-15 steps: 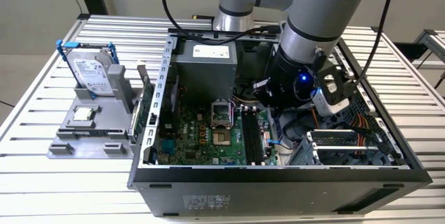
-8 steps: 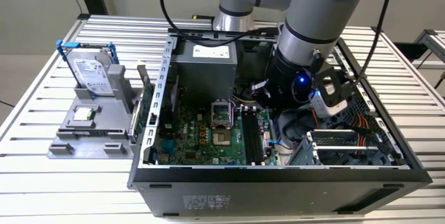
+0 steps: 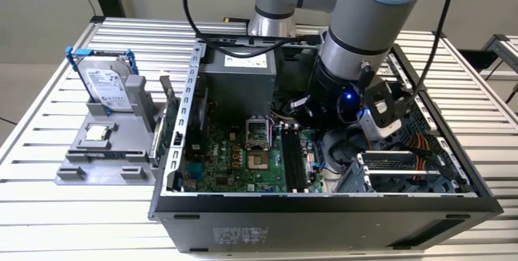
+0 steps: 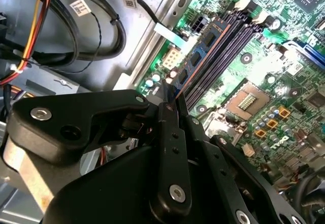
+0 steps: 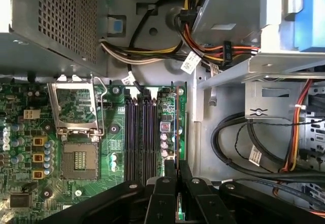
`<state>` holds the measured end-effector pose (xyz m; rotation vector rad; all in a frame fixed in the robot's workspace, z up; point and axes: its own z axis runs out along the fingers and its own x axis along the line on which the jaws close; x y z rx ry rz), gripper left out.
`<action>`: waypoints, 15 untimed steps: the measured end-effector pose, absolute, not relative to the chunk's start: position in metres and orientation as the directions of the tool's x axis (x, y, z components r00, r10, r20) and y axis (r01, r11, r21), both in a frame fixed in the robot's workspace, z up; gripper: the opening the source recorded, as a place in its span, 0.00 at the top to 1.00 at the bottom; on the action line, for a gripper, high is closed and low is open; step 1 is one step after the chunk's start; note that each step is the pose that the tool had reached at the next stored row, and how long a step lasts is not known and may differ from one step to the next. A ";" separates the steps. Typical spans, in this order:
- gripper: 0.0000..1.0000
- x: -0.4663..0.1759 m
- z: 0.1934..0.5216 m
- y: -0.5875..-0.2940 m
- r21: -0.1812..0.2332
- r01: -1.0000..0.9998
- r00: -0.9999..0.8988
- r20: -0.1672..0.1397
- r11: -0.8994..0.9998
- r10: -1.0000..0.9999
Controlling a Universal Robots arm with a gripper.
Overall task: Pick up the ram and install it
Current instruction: 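Insert the ram into the slot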
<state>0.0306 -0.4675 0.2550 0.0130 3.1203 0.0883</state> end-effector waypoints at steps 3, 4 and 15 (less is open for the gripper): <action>1.00 0.029 0.254 -0.468 0.056 0.003 -1.000 -0.020 0.998 0.004; 1.00 0.029 0.253 -0.469 0.055 0.002 -1.000 -0.020 0.998 0.003; 1.00 0.023 0.246 -0.471 0.051 -0.002 -1.000 -0.019 0.999 -0.001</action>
